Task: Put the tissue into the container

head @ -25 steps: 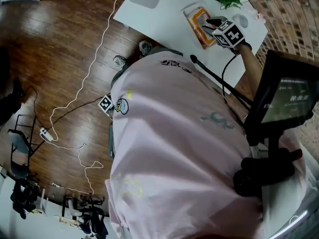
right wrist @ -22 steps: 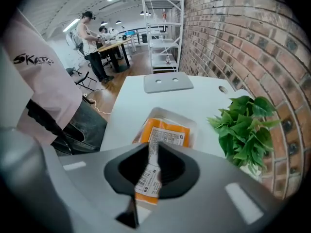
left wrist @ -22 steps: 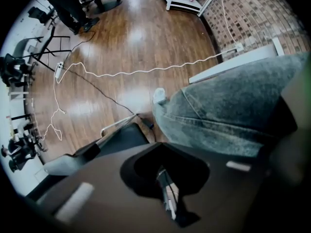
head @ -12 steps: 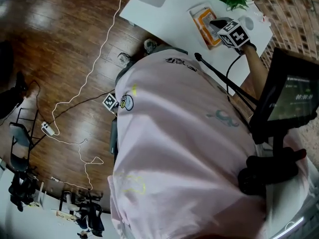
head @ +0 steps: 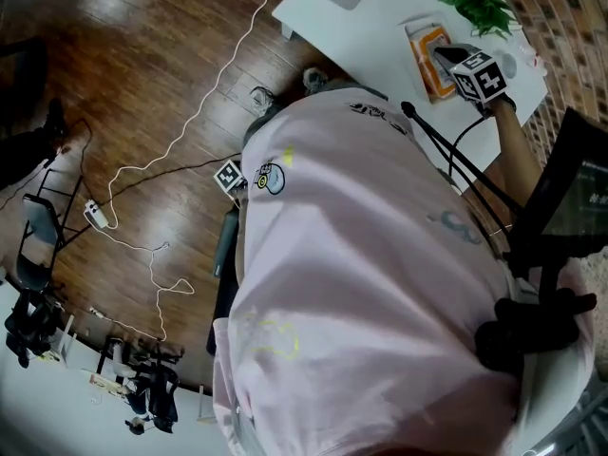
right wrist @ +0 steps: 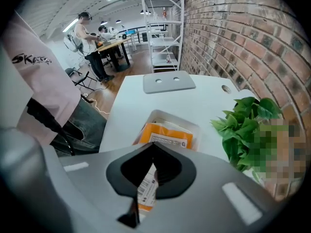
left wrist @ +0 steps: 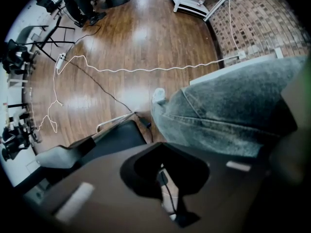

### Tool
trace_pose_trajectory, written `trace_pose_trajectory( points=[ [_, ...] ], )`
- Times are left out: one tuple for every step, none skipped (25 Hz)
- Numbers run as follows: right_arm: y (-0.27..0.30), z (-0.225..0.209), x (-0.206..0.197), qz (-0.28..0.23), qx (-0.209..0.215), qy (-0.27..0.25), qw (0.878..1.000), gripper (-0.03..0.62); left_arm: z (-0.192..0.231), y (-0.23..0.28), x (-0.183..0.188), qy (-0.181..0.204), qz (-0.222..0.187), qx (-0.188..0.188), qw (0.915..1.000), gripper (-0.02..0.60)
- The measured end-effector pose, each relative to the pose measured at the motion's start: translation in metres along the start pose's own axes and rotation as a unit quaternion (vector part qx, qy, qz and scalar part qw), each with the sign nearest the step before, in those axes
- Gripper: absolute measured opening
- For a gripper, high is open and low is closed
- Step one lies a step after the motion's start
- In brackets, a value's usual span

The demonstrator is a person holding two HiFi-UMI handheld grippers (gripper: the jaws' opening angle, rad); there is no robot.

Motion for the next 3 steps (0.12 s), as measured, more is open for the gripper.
trace_pose_trajectory(
  points=[
    [0.006,0.004,0.001,0.004,0.004,-0.003,1.000,0.003,0.001,0.000,0.000,-0.001,0.000,0.000,1.0000,0.005],
    [0.012,0.007,0.002,0.011,0.006,-0.007,1.000,0.003,0.002,-0.001,0.000,-0.003,0.000,-0.001,1.0000,0.005],
    [0.019,0.010,0.002,0.018,0.009,-0.010,1.000,0.003,0.004,-0.001,0.000,-0.004,-0.001,-0.001,1.0000,0.005]
  ],
)
Point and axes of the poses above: the fingertips, and each gripper's own axes: y forward along the fingers, z to its left, x out of its top, the point moved 3 cm from there along -y, backward along the fingers, and after that the axes turned 4 degrees about -z, right-handed, at the moved point
